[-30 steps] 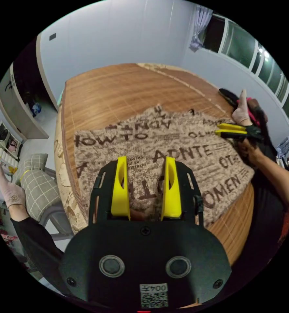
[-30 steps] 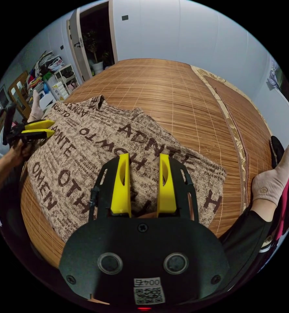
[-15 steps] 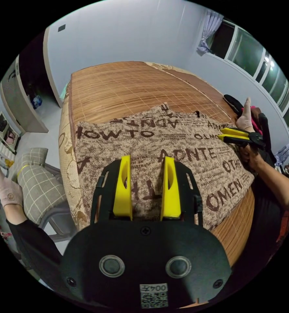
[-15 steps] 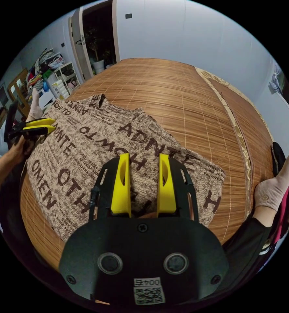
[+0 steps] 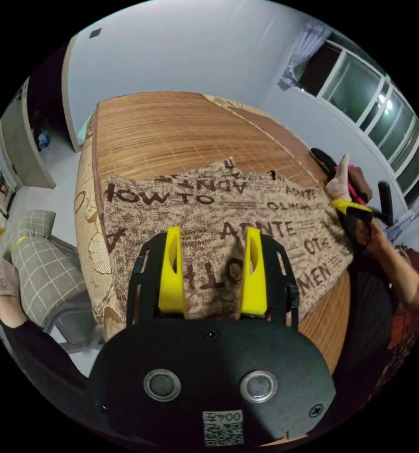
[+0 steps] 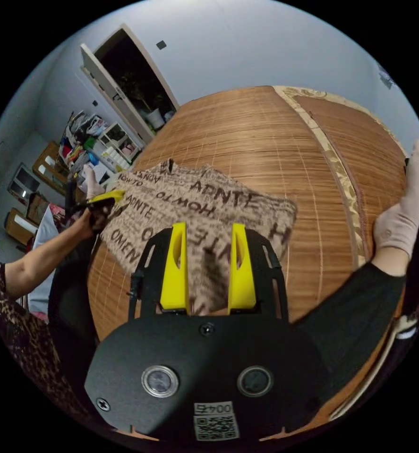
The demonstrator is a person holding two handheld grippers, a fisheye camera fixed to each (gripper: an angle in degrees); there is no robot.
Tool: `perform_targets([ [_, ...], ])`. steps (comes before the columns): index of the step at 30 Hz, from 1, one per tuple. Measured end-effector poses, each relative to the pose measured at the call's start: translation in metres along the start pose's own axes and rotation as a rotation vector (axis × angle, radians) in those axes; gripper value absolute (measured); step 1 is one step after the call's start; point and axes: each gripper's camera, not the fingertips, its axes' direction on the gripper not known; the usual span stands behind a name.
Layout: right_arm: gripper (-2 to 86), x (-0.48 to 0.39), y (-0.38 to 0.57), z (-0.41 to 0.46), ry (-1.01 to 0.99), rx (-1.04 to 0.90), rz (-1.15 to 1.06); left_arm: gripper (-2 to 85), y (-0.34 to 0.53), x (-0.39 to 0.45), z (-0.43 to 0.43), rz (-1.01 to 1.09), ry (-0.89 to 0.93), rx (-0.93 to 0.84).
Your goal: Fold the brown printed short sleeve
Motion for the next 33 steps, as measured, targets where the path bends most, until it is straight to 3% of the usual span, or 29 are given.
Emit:
perform_targets([
  [4, 11.5, -0.015, 0.018, -0.029, 0.021, -0.134, -0.014, 17.7, 0.024, 0.010, -0.037, 0.000, 0.061, 0.090],
  [9, 9.4, -0.034, 0.035, -0.045, 0.078, -0.273, -0.017, 15.5, 0.094, 0.029, -0.019, 0.082, 0.019, -0.012],
  [14, 9.4, -0.050, 0.039, -0.014, 0.122, -0.458, -0.066, 14.1, 0.111, 0.014, -0.020, 0.047, 0.027, 0.016],
  [26, 11.2, -0.100, -0.008, 0.051, 0.228, -0.636, -0.226, 11.7, 0.129, -0.024, 0.003, -0.034, 0.085, 0.019],
  [33, 3.4, -0.126, -0.013, 0.075, 0.304, -0.720, -0.309, 11.7, 0.140, -0.022, 0.024, -0.018, 0.046, 0.013],
])
